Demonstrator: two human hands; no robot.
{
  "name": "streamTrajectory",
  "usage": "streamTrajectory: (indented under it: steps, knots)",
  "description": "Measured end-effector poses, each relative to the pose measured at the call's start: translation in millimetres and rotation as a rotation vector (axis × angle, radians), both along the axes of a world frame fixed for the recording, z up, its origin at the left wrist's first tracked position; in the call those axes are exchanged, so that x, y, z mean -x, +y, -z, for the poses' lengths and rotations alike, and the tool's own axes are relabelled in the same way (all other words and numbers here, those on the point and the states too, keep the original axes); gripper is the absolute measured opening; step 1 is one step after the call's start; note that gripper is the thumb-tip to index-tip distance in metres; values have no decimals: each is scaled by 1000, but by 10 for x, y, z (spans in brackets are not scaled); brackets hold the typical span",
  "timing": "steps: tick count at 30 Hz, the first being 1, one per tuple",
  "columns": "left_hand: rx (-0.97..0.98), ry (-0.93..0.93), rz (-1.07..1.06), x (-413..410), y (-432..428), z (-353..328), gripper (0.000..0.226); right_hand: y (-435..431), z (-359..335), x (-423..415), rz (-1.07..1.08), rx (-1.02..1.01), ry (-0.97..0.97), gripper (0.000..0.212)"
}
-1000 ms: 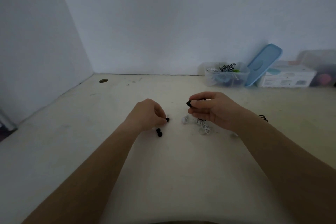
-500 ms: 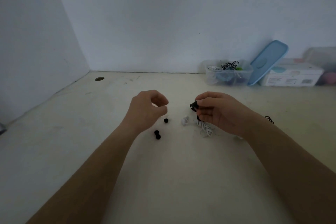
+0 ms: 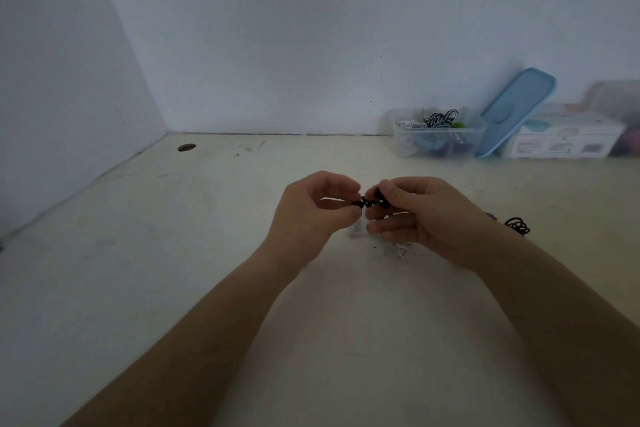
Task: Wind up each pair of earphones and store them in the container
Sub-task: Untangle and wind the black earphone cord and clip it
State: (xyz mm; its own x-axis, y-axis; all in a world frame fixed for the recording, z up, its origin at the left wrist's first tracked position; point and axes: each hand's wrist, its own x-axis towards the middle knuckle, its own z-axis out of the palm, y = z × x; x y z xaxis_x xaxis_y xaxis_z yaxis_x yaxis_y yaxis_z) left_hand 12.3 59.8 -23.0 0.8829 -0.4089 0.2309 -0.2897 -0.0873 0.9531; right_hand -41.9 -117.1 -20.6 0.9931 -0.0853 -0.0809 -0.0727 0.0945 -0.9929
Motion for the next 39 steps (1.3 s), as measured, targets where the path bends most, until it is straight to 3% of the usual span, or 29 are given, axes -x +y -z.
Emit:
streamTrajectory:
  steps: [9,21,27,35,39]
  knots:
    - [6,-2,6,8,-19,63,26,-22,-20,65,164,450,-14,30]
    - [-10,6,-9,7,-15,89,26,-233,59,43,216,848,-24,33]
    - [26,49,20,12,-19,99,27,-122,52,18,222,665,-171,26]
    - [180,213,94,-36,-12,140,27,-22,131,-35,107,153,-130,26]
    - [198,241,112,-56,-28,165,23,-42,138,-34,112,82,-123,16]
